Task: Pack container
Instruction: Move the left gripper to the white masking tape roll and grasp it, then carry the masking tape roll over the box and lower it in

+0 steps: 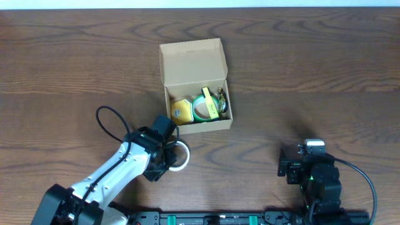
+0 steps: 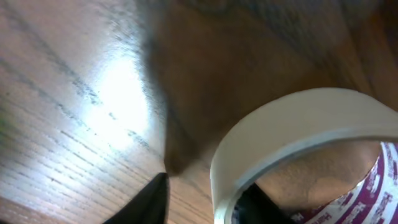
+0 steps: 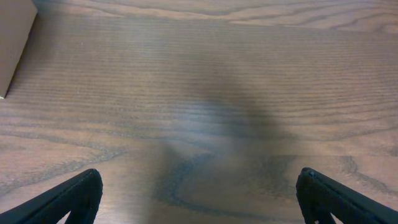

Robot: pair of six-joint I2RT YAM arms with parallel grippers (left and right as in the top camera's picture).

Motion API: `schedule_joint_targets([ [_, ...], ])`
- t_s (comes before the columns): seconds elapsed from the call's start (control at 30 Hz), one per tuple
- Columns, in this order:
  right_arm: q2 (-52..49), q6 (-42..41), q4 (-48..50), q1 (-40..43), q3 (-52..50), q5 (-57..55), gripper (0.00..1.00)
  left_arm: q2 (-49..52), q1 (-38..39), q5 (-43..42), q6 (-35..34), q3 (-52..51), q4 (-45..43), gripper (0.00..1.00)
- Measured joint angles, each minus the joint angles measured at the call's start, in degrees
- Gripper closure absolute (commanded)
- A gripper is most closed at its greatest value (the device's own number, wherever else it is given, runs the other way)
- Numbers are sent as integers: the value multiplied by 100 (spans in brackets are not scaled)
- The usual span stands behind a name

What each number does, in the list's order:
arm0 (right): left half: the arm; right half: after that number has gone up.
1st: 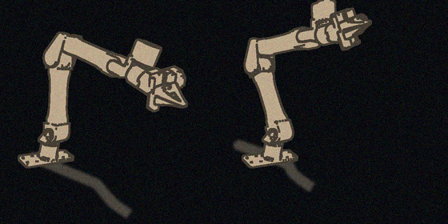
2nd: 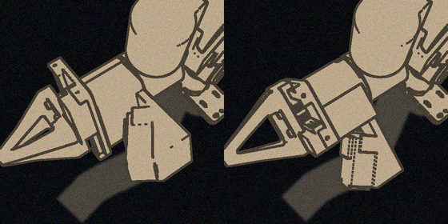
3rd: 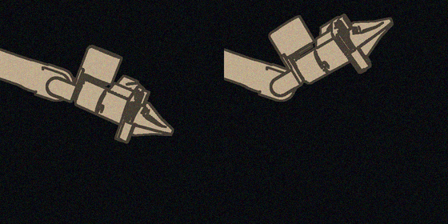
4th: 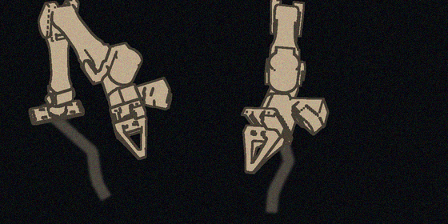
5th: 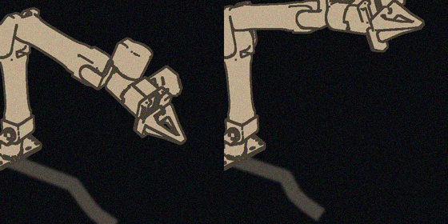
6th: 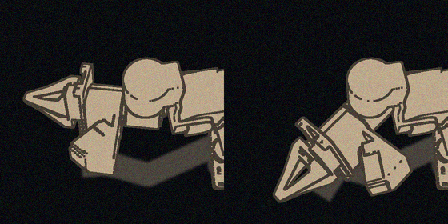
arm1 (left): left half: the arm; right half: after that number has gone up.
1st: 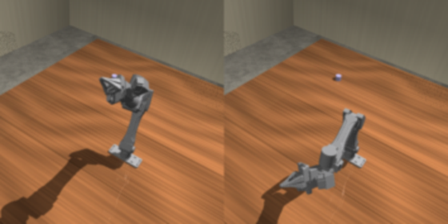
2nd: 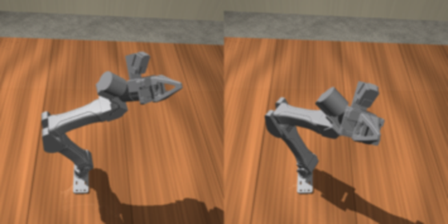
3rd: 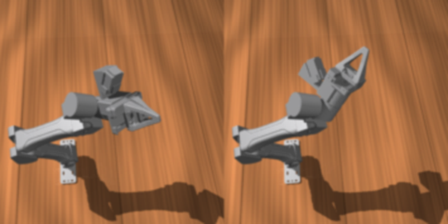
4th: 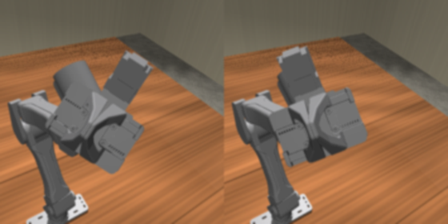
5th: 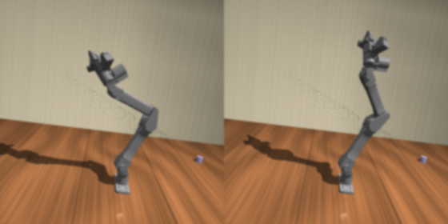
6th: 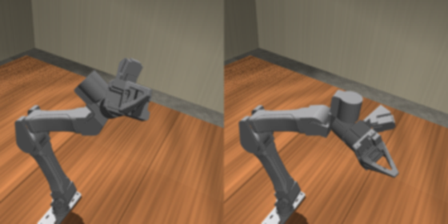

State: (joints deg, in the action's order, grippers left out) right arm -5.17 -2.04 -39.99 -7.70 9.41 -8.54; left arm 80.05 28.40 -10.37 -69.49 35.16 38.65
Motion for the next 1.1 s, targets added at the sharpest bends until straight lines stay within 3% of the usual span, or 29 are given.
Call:
schedule_joint_targets([
  [0.07,0,0,0,0,0,0,1,0,0,4,-28,0,-11,94],
  [0.1,0,0,2,0,0,0,1,0,0,-7,15,0,-7,94],
  [0.57,0,0,2,0,0,0,1,-94,0,-302,551,0,306,94],
  [0.97,0,0,2,0,0,0,1,-2074,0,-503,1604,409,673,94],
  [1.1,0,0,2,0,0,0,1,-2507,0,-472,1886,973,-2,95],
])
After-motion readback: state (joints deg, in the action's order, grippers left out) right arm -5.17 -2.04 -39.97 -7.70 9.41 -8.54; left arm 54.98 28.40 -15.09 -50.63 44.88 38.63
